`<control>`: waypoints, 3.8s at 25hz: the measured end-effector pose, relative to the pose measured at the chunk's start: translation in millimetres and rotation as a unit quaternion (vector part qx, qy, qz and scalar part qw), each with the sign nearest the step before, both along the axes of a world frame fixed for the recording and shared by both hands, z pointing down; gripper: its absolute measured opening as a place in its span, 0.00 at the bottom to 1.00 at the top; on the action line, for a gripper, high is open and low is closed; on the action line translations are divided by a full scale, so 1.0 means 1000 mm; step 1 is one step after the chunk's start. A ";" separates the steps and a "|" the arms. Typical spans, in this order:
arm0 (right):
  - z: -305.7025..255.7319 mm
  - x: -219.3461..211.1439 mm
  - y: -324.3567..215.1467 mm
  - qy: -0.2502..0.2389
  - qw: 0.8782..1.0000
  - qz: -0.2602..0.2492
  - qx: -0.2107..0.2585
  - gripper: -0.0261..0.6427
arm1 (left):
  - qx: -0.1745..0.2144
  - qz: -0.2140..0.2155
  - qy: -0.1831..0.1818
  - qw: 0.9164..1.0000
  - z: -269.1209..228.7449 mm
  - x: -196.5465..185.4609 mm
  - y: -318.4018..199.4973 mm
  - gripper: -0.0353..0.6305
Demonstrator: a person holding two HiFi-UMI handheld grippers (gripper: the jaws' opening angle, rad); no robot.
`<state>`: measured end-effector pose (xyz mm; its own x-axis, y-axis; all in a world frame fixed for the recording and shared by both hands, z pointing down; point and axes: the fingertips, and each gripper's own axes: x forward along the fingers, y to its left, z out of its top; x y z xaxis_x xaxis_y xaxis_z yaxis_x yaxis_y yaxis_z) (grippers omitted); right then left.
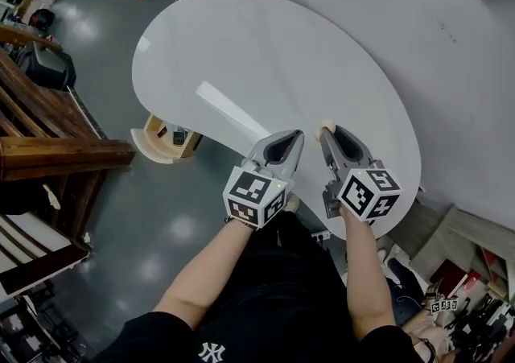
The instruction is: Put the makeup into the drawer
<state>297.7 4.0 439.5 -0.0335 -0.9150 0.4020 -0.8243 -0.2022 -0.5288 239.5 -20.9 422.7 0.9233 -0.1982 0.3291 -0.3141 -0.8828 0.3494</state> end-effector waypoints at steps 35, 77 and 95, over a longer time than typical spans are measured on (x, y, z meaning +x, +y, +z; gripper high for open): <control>-0.047 -0.202 -0.054 0.007 0.974 -0.218 0.069 0.21 | 0.042 -0.205 -0.004 0.978 -0.028 -0.189 -0.029 0.07; 0.164 -0.456 -0.285 0.064 0.943 -0.324 -0.032 0.22 | -0.041 -0.288 -0.042 0.956 0.148 -0.429 -0.251 0.07; 0.260 -0.504 -0.323 0.075 0.916 -0.381 -0.098 0.24 | -0.063 -0.316 -0.034 0.946 0.200 -0.467 -0.282 0.07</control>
